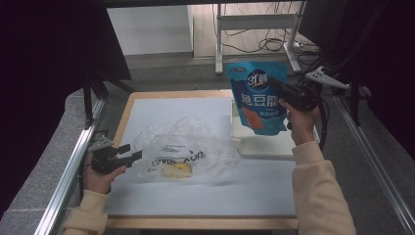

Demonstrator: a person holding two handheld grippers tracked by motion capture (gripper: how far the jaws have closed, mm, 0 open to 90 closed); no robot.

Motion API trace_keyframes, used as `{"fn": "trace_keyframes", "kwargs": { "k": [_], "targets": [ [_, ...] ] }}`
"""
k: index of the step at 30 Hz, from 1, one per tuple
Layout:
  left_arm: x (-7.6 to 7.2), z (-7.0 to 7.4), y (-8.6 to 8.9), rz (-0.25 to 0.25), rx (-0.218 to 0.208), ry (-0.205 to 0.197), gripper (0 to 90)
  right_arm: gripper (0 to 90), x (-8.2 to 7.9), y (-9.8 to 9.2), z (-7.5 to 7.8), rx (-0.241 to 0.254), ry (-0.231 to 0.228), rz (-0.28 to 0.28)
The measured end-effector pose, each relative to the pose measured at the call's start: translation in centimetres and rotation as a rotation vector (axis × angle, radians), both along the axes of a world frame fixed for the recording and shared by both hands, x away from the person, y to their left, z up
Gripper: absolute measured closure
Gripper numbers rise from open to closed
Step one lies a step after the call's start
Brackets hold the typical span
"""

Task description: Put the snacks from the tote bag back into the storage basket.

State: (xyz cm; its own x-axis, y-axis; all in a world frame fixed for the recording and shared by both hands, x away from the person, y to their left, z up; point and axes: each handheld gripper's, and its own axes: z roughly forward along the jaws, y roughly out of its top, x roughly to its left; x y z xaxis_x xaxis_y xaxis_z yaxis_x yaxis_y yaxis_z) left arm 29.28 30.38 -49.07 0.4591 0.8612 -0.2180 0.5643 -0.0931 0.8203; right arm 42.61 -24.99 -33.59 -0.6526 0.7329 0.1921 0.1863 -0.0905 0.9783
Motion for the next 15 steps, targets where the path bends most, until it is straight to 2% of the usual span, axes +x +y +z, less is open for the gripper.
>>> {"fn": "trace_keyframes", "kwargs": {
  "k": [7, 15],
  "targets": [
    [0.0, 0.0, 0.1, 0.002, 0.002, -0.002, 36.0, 88.8, 1.1, 0.3, -1.6, 0.005, 0.025, -0.004],
    [-0.1, 0.1, 0.2, 0.005, 0.002, -0.003, 36.0, 88.7, 2.2, 0.5, -2.7, 0.013, 0.042, -0.012]
  ]
}}
